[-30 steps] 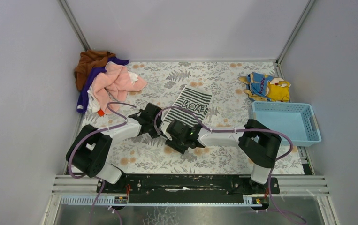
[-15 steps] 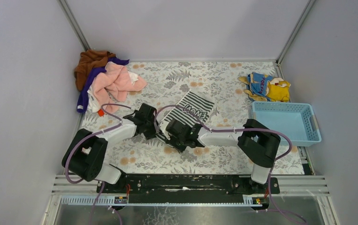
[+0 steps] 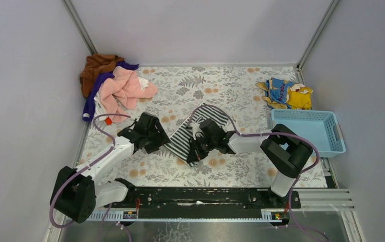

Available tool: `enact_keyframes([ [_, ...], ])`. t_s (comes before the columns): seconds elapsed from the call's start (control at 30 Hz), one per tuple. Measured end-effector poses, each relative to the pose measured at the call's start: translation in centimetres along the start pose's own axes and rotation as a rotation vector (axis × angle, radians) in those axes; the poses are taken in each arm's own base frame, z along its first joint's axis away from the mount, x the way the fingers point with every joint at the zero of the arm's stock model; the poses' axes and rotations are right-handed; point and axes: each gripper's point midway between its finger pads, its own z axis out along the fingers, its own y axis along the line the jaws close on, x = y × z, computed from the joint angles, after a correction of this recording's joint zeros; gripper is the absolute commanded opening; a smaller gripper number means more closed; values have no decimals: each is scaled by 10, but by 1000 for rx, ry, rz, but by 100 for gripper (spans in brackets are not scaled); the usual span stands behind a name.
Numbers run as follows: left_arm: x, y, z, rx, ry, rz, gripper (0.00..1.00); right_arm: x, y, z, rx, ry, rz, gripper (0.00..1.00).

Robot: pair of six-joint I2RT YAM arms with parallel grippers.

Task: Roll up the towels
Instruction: Roll the towel at the center of the board.

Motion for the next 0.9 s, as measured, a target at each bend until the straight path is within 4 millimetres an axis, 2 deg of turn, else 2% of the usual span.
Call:
enact_keyframes([
  [0.13,3,0,-4,17,7,0,62,-2,4,-5,-112,-52,126,0],
  [0.37,10,0,-3,27,41,-2,62,-6,-12,-9,-184,-73,319,0],
  [0.57,16,0,12,7,84,-12,53,-1,-18,-4,-214,-46,401,1],
  [0.7,18,-1,30,-16,111,-16,48,1,-20,-2,-235,-35,430,2],
  [0.9,17,-6,50,-40,131,-10,41,1,-21,-2,-237,-29,441,12],
])
